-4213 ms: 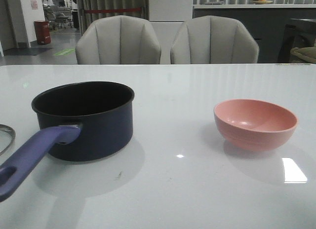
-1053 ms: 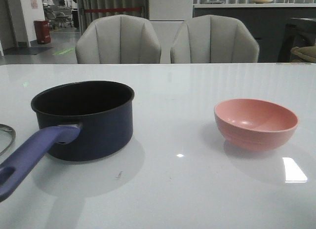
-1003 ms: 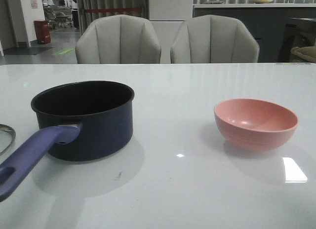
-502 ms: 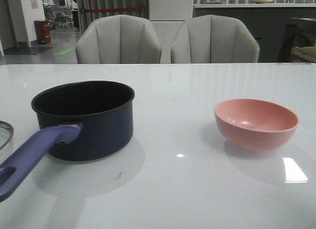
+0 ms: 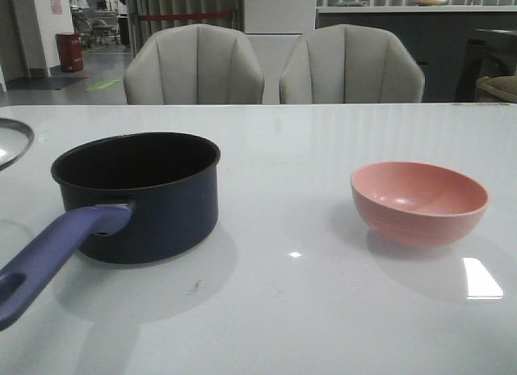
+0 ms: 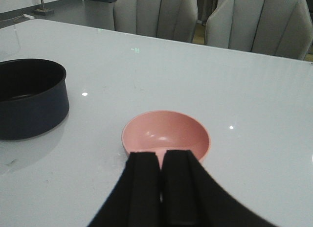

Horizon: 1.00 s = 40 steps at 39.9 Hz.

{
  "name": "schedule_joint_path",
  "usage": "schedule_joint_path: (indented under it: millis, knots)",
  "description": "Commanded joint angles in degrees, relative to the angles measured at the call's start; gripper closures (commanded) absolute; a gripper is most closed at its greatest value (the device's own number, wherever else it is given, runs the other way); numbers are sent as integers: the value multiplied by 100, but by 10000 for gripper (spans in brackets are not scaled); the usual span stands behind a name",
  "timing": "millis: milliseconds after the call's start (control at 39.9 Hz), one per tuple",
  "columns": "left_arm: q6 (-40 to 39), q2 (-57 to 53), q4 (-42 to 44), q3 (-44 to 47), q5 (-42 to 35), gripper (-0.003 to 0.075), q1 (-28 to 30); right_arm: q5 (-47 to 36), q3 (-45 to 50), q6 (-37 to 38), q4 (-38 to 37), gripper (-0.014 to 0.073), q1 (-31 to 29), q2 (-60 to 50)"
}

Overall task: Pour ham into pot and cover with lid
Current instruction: 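Grasp the lid knob with the left gripper and lift the lid, then lower the glass lid onto the saucepan with the left gripper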

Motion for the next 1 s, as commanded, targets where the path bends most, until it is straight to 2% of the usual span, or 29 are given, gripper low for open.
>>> schedule_joint_path:
  millis: [0, 150, 476, 727, 978]
  knots:
    - [21, -401, -112, -628, 89, 356, -228, -407, -151, -68, 12, 448, -6, 28]
    - [196, -401, -112, -1075, 189, 356, -841, -407, -151, -68, 12, 448, -6, 28]
    - [463, -161, -36, -1188, 227, 356, -2310, -407, -151, -68, 12, 448, -6, 28]
    - [463, 142, 85, -1234, 362, 356, -2665, -407, -151, -68, 12, 448, -6, 28]
    - [463, 175, 32, -1224, 362, 356, -2646, -407, -151, -68, 12, 448, -6, 28]
